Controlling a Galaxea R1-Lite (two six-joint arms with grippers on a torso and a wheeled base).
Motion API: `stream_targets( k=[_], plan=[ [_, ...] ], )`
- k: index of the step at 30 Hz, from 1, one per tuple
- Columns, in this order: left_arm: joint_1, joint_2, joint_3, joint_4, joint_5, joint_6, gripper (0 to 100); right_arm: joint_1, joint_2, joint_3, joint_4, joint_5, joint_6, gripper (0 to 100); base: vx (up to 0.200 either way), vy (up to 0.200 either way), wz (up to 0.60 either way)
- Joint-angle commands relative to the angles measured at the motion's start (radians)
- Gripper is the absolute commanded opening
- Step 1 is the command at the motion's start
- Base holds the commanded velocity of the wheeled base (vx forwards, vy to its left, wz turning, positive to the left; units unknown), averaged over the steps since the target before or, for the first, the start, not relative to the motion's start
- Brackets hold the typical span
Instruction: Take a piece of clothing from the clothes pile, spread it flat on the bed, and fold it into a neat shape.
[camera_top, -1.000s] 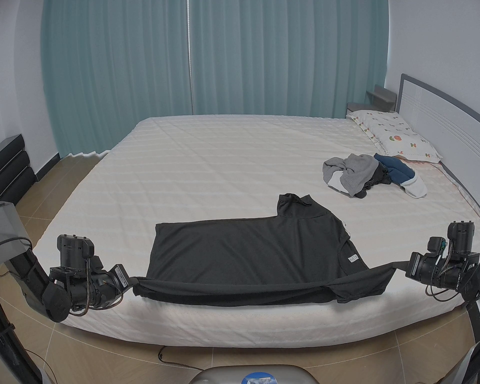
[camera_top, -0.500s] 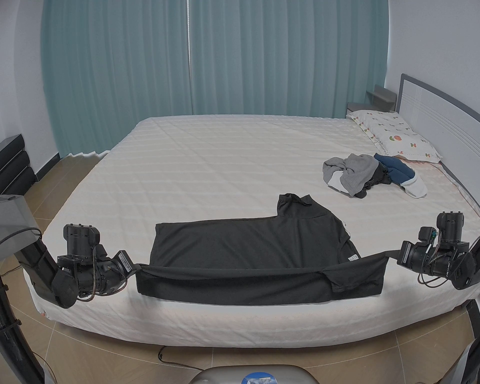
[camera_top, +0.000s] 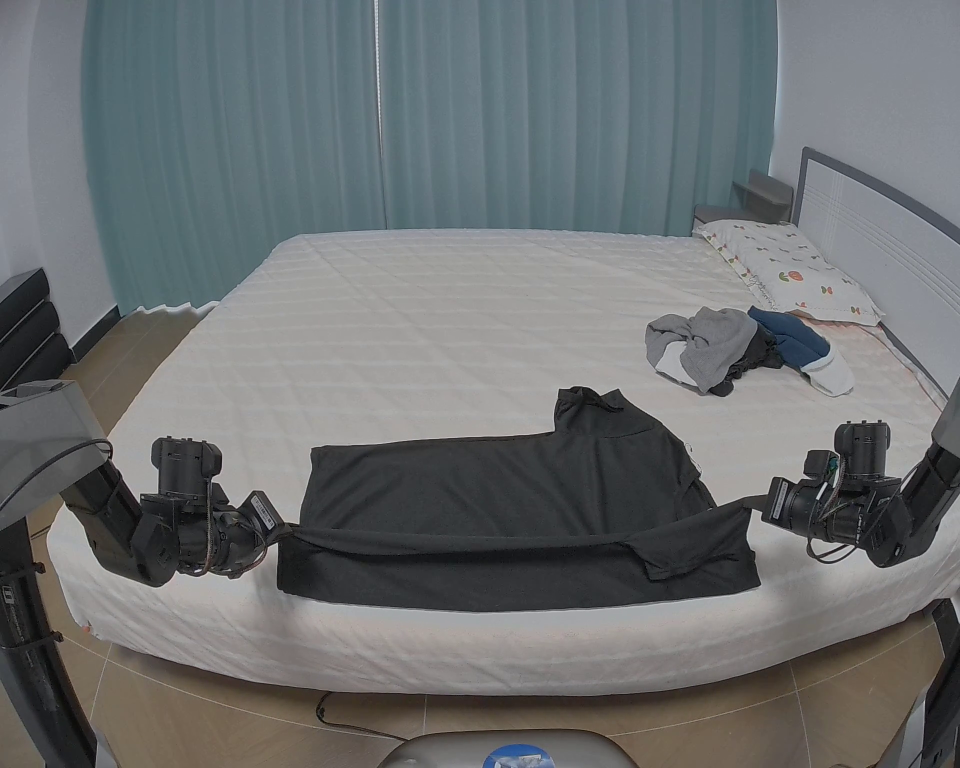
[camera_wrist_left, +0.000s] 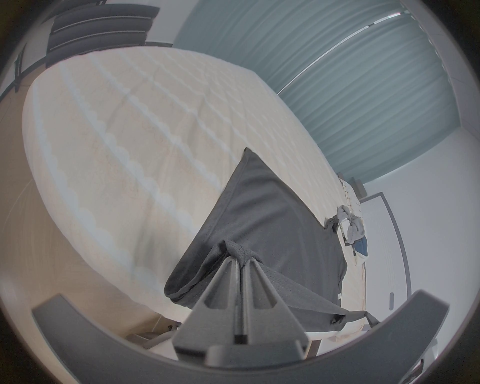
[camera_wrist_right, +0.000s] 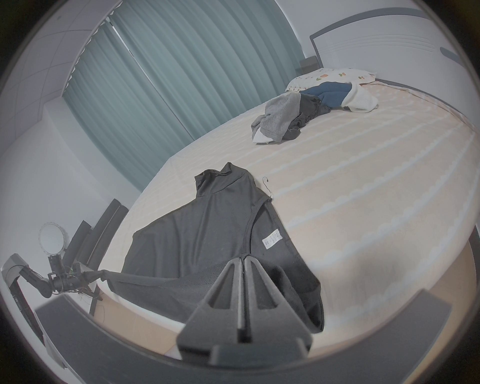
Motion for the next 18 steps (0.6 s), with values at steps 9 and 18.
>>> stream_targets(
  k=[9, 18],
  plan=[
    [0.003, 0.102, -0.139, 0.080, 0.001, -0.039, 0, 0.024, 0.167, -0.081, -0.048, -0.037, 0.007, 0, 0.000, 0.000, 0.00],
    [0.003, 0.129, -0.182, 0.080, 0.001, -0.096, 100, 0.026, 0.216, -0.100, -0.108, -0.052, 0.068, 0, 0.000, 0.000, 0.00]
  ],
)
